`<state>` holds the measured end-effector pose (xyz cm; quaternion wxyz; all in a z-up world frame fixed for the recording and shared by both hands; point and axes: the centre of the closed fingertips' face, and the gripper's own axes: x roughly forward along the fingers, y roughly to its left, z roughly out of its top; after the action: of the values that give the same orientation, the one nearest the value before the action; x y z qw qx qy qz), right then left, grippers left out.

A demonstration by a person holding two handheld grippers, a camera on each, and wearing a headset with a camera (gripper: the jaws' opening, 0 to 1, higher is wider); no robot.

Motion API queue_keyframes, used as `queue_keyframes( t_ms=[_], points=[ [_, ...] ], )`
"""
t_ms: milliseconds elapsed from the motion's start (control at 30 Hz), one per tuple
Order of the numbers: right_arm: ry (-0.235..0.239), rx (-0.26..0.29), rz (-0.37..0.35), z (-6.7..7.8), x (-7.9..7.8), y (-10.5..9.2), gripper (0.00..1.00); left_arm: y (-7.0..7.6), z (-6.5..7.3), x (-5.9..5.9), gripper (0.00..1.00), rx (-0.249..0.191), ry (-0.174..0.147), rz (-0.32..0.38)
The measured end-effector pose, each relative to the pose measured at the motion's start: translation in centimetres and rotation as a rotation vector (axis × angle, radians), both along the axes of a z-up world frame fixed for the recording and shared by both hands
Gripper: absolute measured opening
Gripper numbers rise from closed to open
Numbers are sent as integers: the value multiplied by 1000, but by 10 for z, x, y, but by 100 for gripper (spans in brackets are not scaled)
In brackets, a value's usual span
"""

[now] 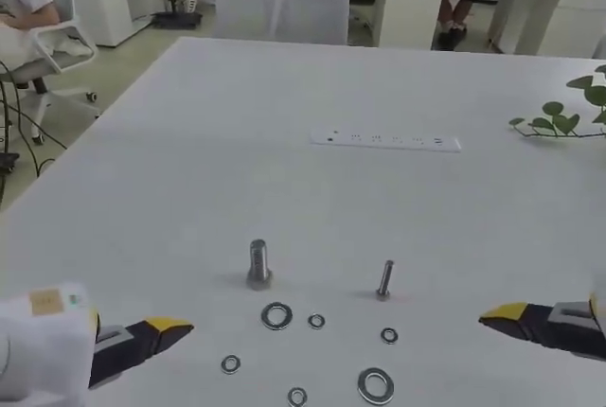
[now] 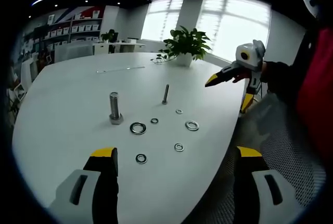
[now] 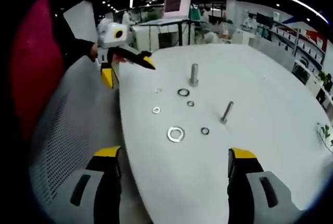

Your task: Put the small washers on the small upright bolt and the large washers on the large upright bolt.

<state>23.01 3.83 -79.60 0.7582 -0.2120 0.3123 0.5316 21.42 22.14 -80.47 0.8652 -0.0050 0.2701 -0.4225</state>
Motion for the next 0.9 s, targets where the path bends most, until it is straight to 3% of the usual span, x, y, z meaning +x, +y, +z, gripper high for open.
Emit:
queue_keyframes(
  t_ms=[367, 900],
  points=[
    [-14, -37, 115, 8, 8, 21, 82, 1, 4, 0, 92, 0, -14, 13],
    [-23, -143, 266, 2, 13, 42, 78, -2, 7, -3, 92, 0, -26, 22]
  ],
)
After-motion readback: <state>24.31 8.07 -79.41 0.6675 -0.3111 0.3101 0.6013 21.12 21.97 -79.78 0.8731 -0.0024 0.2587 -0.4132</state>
